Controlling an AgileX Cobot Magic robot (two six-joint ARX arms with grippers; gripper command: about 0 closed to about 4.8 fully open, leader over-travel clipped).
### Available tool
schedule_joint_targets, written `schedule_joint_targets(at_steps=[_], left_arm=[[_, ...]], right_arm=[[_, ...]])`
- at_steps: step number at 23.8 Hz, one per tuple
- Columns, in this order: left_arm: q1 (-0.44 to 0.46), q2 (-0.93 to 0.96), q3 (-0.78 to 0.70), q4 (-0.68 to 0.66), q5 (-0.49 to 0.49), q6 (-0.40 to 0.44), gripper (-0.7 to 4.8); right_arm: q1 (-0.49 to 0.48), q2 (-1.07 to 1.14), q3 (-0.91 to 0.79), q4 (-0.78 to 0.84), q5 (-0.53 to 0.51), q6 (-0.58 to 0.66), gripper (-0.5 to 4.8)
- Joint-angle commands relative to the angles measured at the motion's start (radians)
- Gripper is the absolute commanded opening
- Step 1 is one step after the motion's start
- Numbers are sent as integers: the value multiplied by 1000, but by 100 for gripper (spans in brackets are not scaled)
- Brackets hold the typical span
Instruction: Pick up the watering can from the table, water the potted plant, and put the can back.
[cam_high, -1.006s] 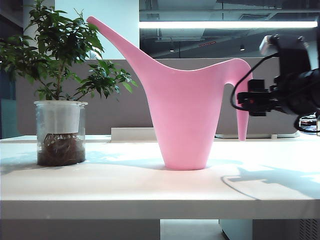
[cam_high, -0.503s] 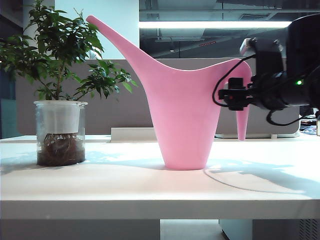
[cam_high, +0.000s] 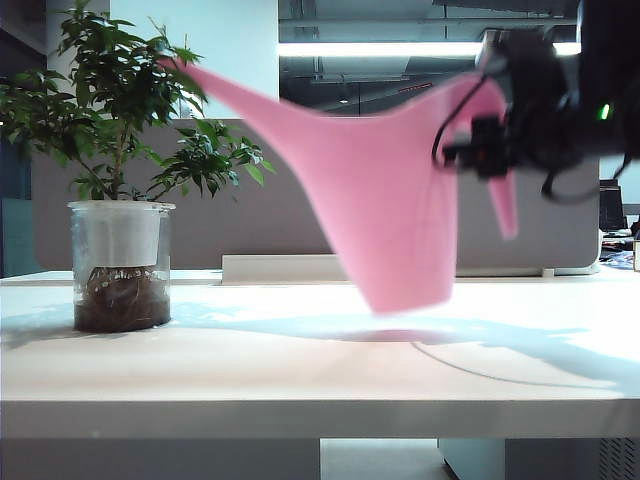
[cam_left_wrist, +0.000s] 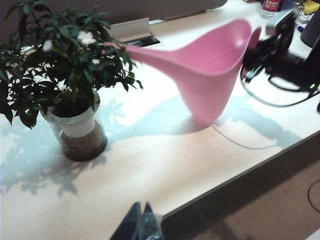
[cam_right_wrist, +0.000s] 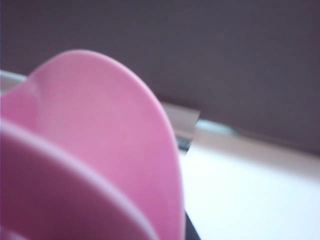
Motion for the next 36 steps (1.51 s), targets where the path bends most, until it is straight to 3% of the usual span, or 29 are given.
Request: schedule_joint_targets(at_steps=[1, 5, 8, 13, 17, 27, 30, 36], left_arm=[[1, 0, 3, 7, 5, 3, -5], [1, 0, 3, 6, 5, 3, -5], [1, 0, 3, 6, 5, 3, -5], [1, -1, 3, 6, 5, 3, -5], [1, -1, 3, 6, 5, 3, -5], [1, -1, 3, 6, 5, 3, -5], [1, -1, 3, 6, 5, 3, -5], [1, -1, 3, 6, 5, 3, -5]], right_arm=[[0, -149, 38, 6, 54, 2, -6], [0, -338, 39, -144, 46, -64, -6], [0, -436, 39, -244, 52, -185, -6], [-1, -526, 39, -359, 150, -312, -6], [-1, -512, 39, -398, 156, -343, -6], [0, -351, 84, -315, 152, -342, -6], [0, -309, 137, -317, 85, -347, -6], [3, -263, 220, -346, 77, -441, -6]])
